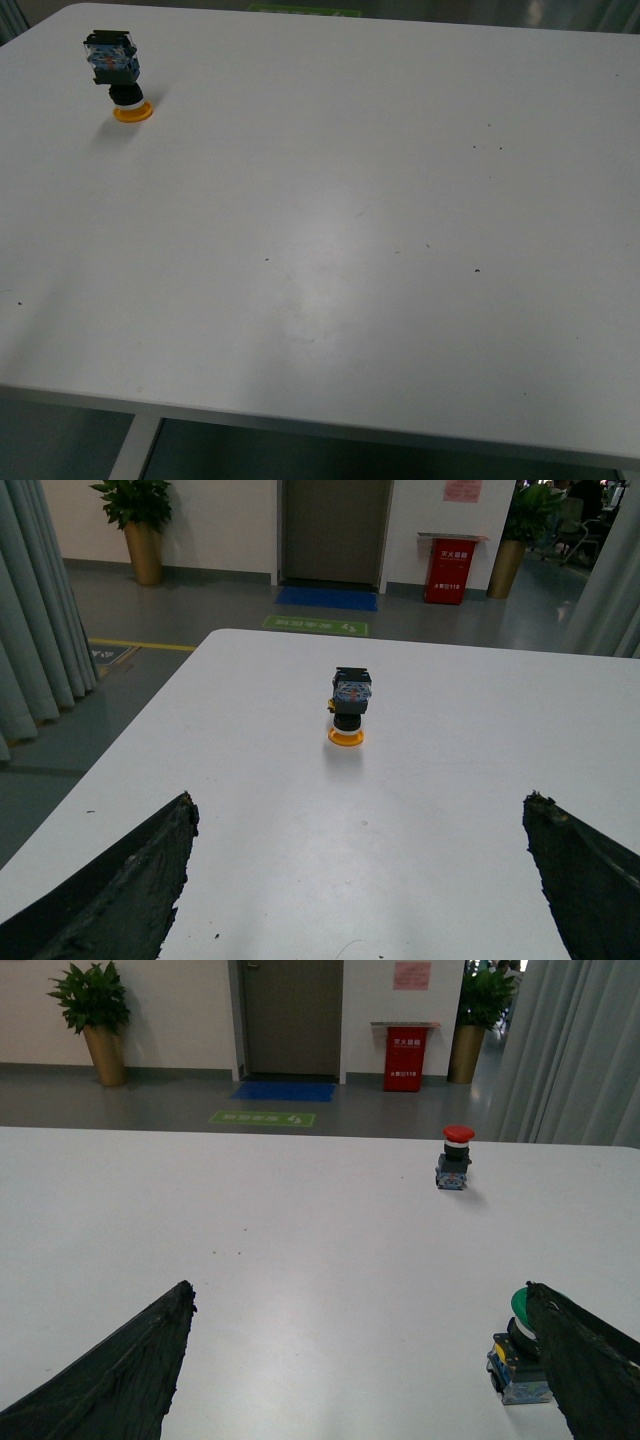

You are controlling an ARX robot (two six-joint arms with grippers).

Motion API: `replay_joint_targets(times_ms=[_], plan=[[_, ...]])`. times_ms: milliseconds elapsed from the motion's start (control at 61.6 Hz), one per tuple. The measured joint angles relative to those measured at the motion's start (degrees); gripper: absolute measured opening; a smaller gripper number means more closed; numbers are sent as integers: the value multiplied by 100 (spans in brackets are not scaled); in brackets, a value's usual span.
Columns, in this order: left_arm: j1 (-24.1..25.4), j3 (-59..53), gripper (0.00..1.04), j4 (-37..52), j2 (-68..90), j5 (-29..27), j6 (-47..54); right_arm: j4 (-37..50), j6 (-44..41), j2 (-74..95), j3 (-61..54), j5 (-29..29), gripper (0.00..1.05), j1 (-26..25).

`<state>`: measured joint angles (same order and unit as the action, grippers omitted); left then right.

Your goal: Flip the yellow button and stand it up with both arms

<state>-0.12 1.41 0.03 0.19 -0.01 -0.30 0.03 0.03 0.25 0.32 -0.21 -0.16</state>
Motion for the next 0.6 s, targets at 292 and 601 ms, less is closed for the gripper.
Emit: replay_joint_targets(times_ms=[292, 601], plan=[[0, 0, 98, 0, 0, 0, 0, 0, 2, 0, 0, 0, 97, 0], [0, 0, 98, 0, 0, 0, 0, 0, 0, 0, 0, 0, 97, 0]])
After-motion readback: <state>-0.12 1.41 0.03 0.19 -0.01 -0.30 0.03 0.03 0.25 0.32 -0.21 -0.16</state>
